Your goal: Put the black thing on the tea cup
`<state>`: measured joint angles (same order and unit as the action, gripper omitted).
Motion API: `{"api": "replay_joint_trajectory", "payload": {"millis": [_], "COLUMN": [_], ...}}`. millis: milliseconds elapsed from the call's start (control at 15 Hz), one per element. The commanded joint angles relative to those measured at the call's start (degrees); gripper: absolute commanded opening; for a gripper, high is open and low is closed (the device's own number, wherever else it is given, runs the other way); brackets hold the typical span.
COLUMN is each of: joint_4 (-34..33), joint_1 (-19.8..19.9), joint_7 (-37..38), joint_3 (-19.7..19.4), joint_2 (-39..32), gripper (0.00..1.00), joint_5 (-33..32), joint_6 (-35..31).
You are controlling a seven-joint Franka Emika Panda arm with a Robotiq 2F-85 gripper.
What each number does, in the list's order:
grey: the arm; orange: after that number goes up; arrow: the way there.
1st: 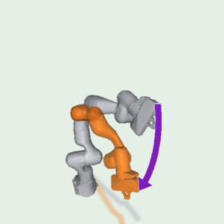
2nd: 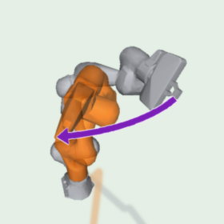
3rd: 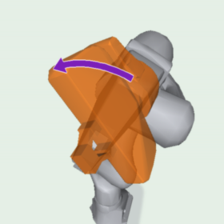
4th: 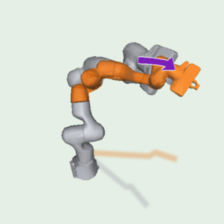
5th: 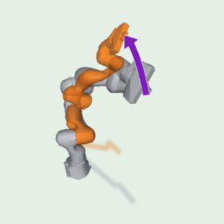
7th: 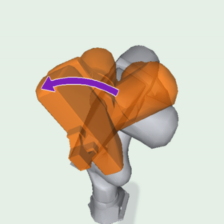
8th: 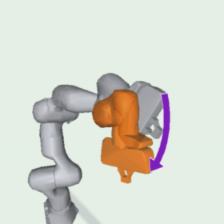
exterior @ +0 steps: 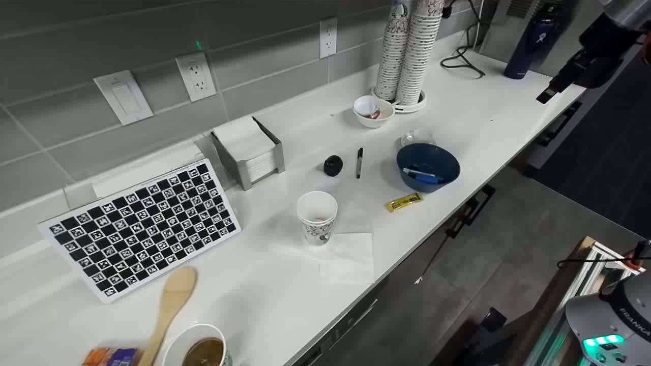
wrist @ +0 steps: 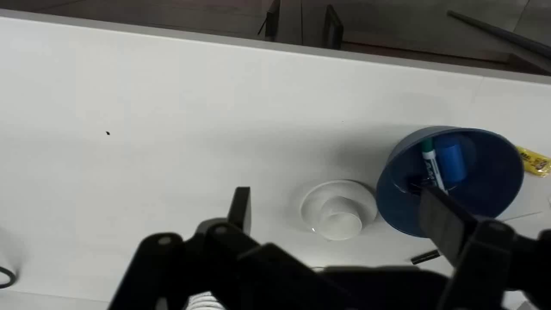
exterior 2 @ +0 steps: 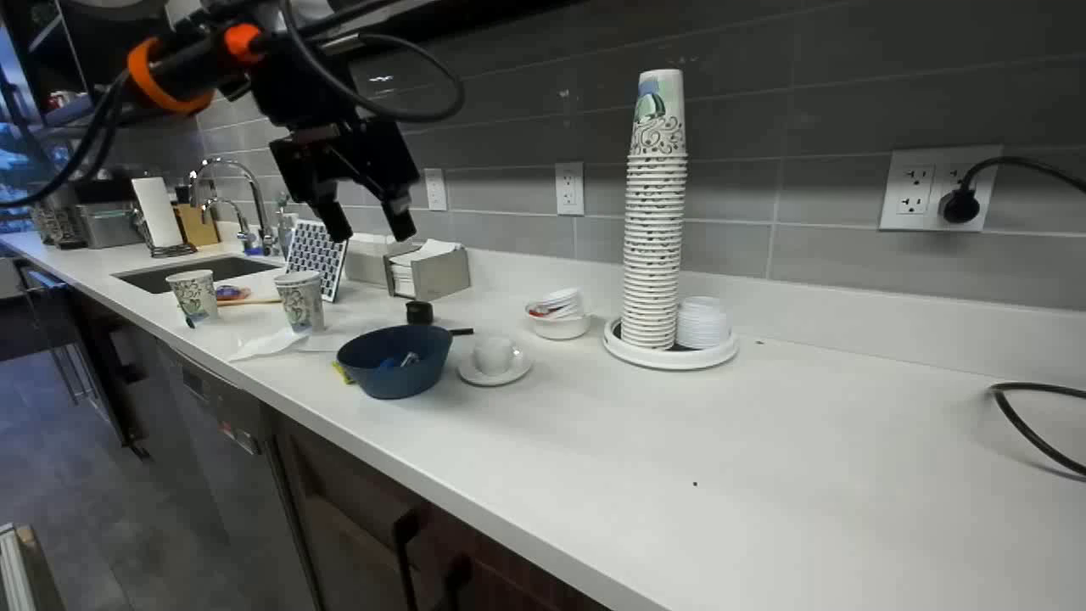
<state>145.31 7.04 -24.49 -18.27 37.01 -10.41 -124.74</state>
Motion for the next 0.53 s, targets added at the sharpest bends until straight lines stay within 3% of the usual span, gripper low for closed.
{"api": "replay_joint_trajectory", "payload": {"millis": [0, 200, 467], "joint_4": [-0.12, -0.12, 5.59], "joint_1": [0.51, 0.51, -5.05], "joint_7": [-0.3, -0.3, 1.28], "joint_3": [0.48, 0.48, 4.69], "joint_2": [-0.11, -0.11, 2.73], "gripper": [1.0, 1.0, 1.0], "joint_5": [0.42, 0.42, 6.25], "joint_6": [0.13, 0.13, -0.16]}}
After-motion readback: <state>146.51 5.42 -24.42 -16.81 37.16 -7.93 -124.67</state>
